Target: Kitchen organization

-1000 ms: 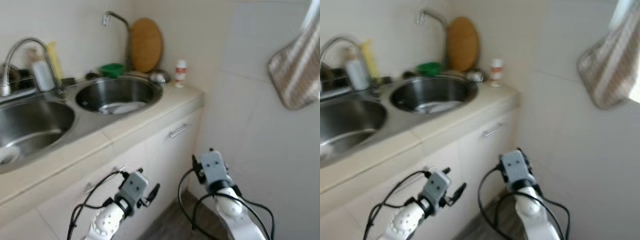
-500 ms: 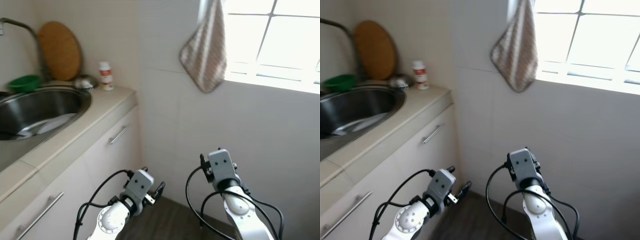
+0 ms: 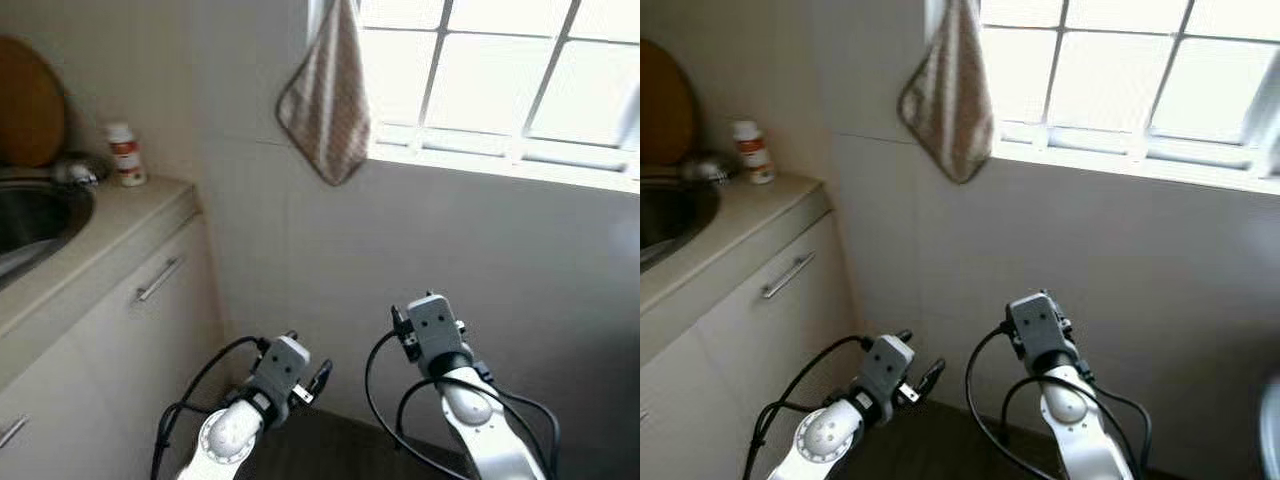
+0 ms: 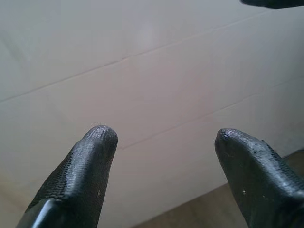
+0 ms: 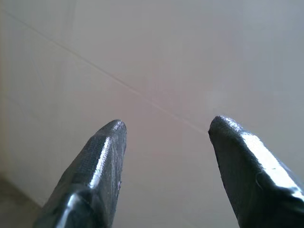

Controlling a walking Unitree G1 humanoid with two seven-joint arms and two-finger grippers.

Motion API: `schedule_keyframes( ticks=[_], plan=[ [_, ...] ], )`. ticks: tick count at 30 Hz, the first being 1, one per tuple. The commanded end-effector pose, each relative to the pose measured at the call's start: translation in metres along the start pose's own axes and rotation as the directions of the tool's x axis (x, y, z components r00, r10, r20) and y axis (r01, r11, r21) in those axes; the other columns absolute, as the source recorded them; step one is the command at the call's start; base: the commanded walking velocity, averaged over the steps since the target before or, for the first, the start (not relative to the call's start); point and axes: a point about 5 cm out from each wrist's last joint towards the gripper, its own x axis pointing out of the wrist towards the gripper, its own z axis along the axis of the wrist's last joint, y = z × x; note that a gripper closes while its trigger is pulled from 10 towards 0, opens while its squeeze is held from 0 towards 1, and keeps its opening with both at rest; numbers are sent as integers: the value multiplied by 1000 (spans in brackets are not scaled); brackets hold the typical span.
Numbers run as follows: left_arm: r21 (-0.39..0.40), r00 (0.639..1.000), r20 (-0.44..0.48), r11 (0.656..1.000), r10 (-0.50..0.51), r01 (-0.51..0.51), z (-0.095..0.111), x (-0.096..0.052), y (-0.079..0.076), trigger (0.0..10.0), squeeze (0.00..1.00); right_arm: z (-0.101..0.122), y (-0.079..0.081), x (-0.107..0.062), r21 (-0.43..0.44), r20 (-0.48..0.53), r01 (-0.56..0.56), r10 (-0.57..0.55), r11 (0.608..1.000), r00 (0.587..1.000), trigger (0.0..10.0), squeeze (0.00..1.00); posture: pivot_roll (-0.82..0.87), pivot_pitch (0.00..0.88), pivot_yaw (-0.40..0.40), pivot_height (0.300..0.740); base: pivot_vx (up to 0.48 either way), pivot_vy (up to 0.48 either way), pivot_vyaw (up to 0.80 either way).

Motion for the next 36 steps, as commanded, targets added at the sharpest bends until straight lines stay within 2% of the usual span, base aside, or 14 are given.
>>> schedule_keyframes(
  ticks=[1, 8, 11, 26, 31, 36],
  plan=[
    [0, 1000, 17, 1000, 10, -10, 3, 1, 3, 10000, 0, 2, -3, 0, -29, 15, 2, -2, 1000, 1000, 10000, 0, -33, 0, 12, 740, 0, 0, -800],
    [-6, 1000, 24, 1000, 17, -16, 4, 2, 4, 10000, 0, 7, 4, 0, -81, 49, -40, 44, 996, 998, 10000, 0, -39, 0, 15, 740, 0, 0, -229],
    [-5, 1000, 19, 1000, 16, -16, 2, 0, 5, 10000, 0, 4, 5, -2, -47, 29, -34, 35, 998, 999, 10000, 0, -41, 0, 30, 740, 0, 0, -800],
    [-10, 1000, 13, 1000, 28, -28, 1, -3, 6, 10000, 0, 6, 7, -3, -48, 39, -49, 51, 998, 998, 10000, 0, -14, 0, 14, 740, 0, 0, -800],
    [-15, 999, 14, 999, 31, -30, 0, -3, 5, 10000, 0, 6, 9, -3, -71, 45, -64, 68, 995, 997, 10000, 0, -18, 0, 17, 740, 0, 0, -117],
    [-13, 999, 10, 999, 30, -30, -1, -3, 6, 10000, 0, 3, 6, -3, -24, 23, -36, 36, 999, 999, 10000, 0, -25, 0, 26, 740, 0, 0, -320]
  ],
)
